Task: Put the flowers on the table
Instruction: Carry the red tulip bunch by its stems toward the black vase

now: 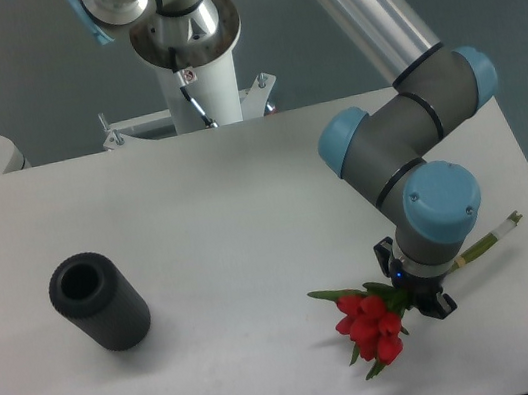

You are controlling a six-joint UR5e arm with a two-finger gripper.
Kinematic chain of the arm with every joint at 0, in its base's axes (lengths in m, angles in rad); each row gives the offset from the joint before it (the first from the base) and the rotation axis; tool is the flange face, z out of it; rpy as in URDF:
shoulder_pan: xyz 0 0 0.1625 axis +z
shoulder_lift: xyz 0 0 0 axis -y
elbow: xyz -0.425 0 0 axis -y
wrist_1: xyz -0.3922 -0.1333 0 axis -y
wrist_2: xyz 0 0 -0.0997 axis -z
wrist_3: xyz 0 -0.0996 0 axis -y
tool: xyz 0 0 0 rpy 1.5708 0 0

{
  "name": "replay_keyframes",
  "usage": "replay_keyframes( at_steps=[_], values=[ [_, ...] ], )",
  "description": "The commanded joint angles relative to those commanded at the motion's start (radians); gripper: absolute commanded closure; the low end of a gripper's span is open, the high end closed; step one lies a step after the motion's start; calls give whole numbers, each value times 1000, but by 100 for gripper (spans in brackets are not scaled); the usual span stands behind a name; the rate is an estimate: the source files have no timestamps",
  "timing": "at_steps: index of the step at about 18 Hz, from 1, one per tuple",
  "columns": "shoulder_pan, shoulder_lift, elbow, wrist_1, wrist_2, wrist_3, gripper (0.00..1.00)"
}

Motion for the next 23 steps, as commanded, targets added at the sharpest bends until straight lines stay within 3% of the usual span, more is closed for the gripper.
replay_keyframes(
  at_steps=[10,19,23],
  values=[
    [-26,55,-84,-5,0,-18,100],
    [-64,207,-330,9,-32,-37,100],
    [-67,245,-388,11,-66,-71,100]
  ],
)
